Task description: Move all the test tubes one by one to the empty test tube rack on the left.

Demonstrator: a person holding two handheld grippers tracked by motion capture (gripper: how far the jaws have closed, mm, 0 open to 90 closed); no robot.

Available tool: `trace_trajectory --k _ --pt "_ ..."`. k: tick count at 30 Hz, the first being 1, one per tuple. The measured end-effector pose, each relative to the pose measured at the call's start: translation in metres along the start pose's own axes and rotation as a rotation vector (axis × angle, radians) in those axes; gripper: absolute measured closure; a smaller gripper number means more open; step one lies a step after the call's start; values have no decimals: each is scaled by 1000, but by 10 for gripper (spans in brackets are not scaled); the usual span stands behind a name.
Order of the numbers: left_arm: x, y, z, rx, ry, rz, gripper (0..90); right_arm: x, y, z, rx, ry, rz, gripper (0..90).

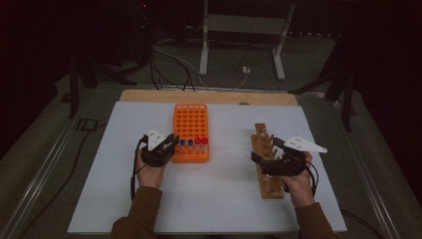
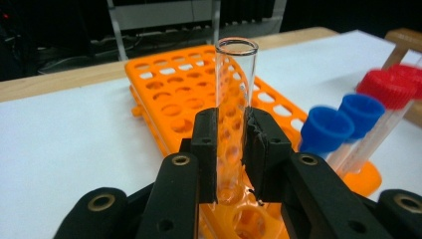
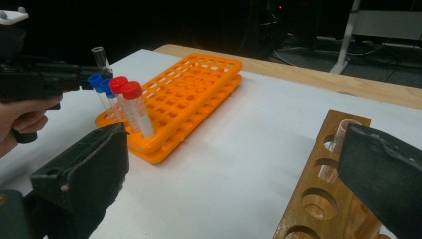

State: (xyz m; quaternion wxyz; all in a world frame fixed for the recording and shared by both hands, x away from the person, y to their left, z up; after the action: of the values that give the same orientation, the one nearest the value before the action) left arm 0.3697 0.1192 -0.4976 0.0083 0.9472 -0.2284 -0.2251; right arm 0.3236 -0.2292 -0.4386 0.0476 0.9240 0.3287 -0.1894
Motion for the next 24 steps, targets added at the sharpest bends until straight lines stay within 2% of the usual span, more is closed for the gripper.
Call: trace_trajectory --k 2,8,11,14,18,21,24 --pt "2 1 3 18 -19 -5 764 0 0 0 -1 -1 -1 1" --pt "6 0 13 30 -61 -13 766 1 -1 1 -2 -3 -5 2" --pt "5 -1 16 23 -66 -10 768 1 -1 1 -2 -3 -5 2" --pt "6 1 17 45 -78 -18 769 2 -1 1 -2 -5 -6 2" --pt "6 1 18 46 -88 -20 769 2 -2 1 -2 -7 -9 2" --pt "9 2 21 67 -115 -30 770 3 -3 1 -5 -6 -10 2" --pt "9 1 21 56 -112 -28 770 3 -2 2 -5 -6 -10 2"
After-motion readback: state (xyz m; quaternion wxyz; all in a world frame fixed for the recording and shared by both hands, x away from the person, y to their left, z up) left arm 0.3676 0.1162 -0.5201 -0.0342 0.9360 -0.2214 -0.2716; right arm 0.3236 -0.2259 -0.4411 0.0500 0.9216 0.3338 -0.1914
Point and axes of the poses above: each handheld gripper's, and its own axes: x roughly forward along the jaws, z roughly out of its underside, y roughly to its right, the point moved 4 cm from there along x, roughly forward along the jaws, and after that the axes turned 6 degrees about -x, right-handed, at the moved point
